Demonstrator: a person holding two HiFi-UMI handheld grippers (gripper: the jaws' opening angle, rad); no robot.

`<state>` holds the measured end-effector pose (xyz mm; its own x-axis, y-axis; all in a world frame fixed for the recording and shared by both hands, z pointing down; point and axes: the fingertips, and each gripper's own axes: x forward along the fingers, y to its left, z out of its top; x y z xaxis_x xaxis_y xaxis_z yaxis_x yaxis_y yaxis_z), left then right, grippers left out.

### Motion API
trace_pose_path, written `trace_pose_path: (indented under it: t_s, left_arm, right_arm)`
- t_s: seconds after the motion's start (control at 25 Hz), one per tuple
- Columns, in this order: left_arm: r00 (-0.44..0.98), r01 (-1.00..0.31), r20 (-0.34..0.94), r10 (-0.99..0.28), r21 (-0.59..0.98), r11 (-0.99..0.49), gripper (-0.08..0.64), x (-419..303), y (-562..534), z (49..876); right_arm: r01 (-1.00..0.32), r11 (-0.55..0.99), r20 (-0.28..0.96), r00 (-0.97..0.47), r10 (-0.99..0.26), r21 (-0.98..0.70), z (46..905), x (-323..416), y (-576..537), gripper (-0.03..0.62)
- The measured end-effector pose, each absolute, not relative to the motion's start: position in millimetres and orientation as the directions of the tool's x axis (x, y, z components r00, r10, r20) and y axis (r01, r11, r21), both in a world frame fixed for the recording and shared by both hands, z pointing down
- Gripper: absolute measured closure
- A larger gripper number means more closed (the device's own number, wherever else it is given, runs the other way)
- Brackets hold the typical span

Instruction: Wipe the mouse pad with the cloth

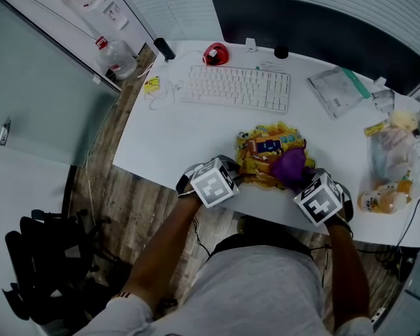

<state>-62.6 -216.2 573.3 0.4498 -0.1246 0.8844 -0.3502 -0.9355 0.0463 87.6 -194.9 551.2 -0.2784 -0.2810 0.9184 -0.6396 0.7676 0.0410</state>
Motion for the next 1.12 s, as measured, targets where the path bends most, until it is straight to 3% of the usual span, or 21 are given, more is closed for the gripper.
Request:
trace_pose_path:
  t_s: [0.4,0.8,1.12]
  left_arm:
    - [0.441,-0.356,0.89,-0.12,0.051,-0.933,0.442,-63.4,-217.0,582.3]
    - [0.414,-0.39,0.892,-0.181,-0.006,-0.921,0.442,-63.7,-218.9,568.2]
    - [0.583,-0.479,0.739,-0.337,-0.022,-0.877,0.442,-48.5,-231.7,502.2]
  right_arm:
    - [-0.716,0.696,0.904,-0.262,-0.339,0.054,560.7,138.6,-204.3,0.522]
    - [-0.729,0.684,0.888,-0.302,-0.346,0.019,535.2,140.1,-199.7,0.522]
    - [-0.737,0.675,0.77,-0.446,-0.457,-0.026,488.3,107.8,-208.7,0.522]
